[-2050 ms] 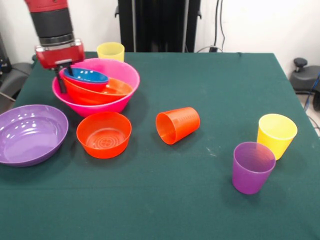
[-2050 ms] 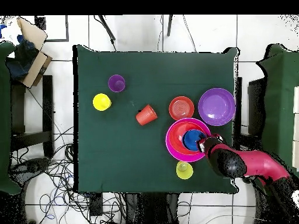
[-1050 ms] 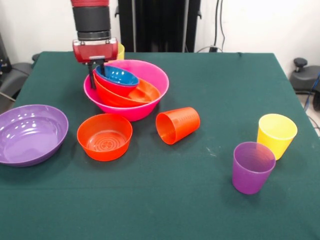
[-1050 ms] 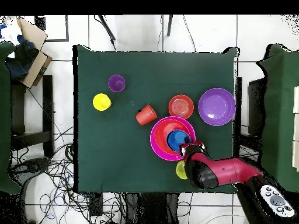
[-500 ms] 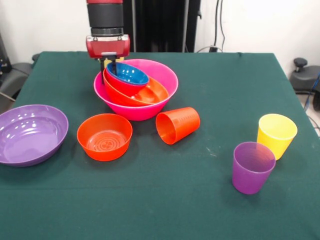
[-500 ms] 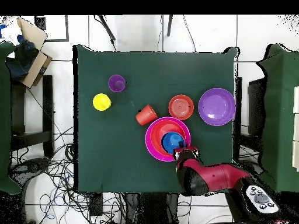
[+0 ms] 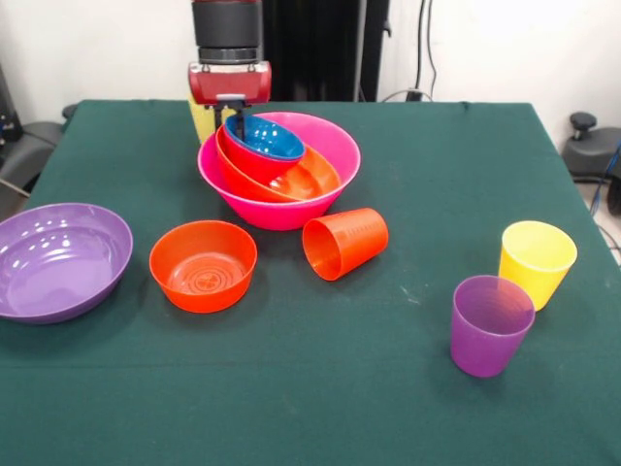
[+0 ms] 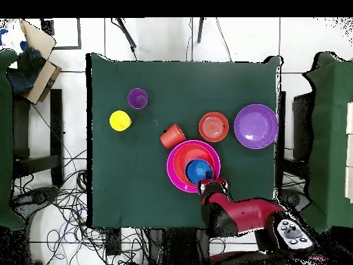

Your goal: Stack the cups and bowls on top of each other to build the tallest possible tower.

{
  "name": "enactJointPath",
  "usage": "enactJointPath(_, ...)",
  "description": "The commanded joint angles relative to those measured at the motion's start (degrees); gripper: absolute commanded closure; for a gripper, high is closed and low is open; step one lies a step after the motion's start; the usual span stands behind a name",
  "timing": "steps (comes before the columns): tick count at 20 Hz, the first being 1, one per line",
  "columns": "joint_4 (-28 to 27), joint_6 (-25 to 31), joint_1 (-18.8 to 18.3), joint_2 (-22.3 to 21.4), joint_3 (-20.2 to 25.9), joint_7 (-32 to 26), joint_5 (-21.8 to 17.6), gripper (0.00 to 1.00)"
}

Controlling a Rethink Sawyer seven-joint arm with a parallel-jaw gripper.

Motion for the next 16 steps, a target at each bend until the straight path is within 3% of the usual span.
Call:
enactJointPath(1, 6.2, 1.6, 6.6, 7.0, -0.4, 7.3, 1.9, 1.0)
enactJointPath(5, 6.4, 0.2, 8.7, 7.4, -1.7, 8.9, 2.8, 1.0)
enactJointPath(13, 5.2, -0.3, 8.3, 6.8, -1.8, 9.8, 0.8, 1.0)
enactJointPath(14, 5.0, -1.5, 8.2, 6.9, -2.1, 10.0, 0.5, 0.0)
enactJointPath(16, 4.8, -1.1, 8.4, 6.9, -2.1, 9.8, 0.4, 0.0)
